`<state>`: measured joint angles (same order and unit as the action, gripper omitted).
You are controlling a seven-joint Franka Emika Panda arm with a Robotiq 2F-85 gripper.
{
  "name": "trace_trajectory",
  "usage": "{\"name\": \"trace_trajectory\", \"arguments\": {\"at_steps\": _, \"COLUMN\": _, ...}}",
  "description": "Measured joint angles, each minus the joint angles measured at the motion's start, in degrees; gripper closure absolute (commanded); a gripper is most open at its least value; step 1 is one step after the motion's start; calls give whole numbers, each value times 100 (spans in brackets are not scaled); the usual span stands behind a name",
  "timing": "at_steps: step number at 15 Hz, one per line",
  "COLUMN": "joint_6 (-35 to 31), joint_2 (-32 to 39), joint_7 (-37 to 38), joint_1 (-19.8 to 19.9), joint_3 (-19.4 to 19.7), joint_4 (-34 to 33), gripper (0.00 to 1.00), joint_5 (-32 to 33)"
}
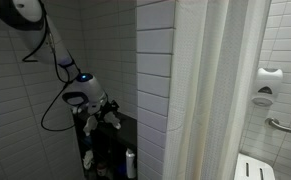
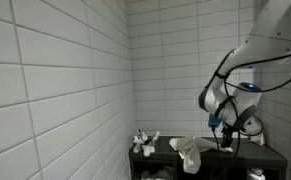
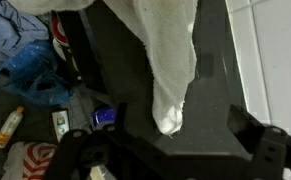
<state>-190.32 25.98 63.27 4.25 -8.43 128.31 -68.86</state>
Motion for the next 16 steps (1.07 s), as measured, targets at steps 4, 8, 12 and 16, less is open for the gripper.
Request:
{"name": "trace_trajectory", "arguments": {"at_steps": 4, "joint_6": 431, "joint_2": -54, "joint_7": 108, "joint_1": -417, "joint_3": 553, "joint_4": -21, "gripper": 0, "joint_5": 100}}
{"name": "trace_trajectory", "arguments": {"at_steps": 8, "joint_6": 984, "joint_2": -58, "joint_7": 873, "joint_1": -1083, "joint_3": 1464, "joint_4": -62, "gripper": 0, "joint_5": 787}}
{"name": "trace_trajectory", "arguments": {"at_steps": 12, "joint_6": 1492, "joint_2": -64, "joint_7": 1719, "joint_1": -1705, "joint_3": 2262, "joint_4": -311, "gripper": 0, "joint_5": 1592}}
{"name": "trace_trajectory", "arguments": {"at_steps": 16, "joint_6": 1951, "joint_2": -63, "joint_7": 2247, "joint_1": -2039, "joint_3": 2711, "joint_4": -668, "gripper": 0, "joint_5": 2116}}
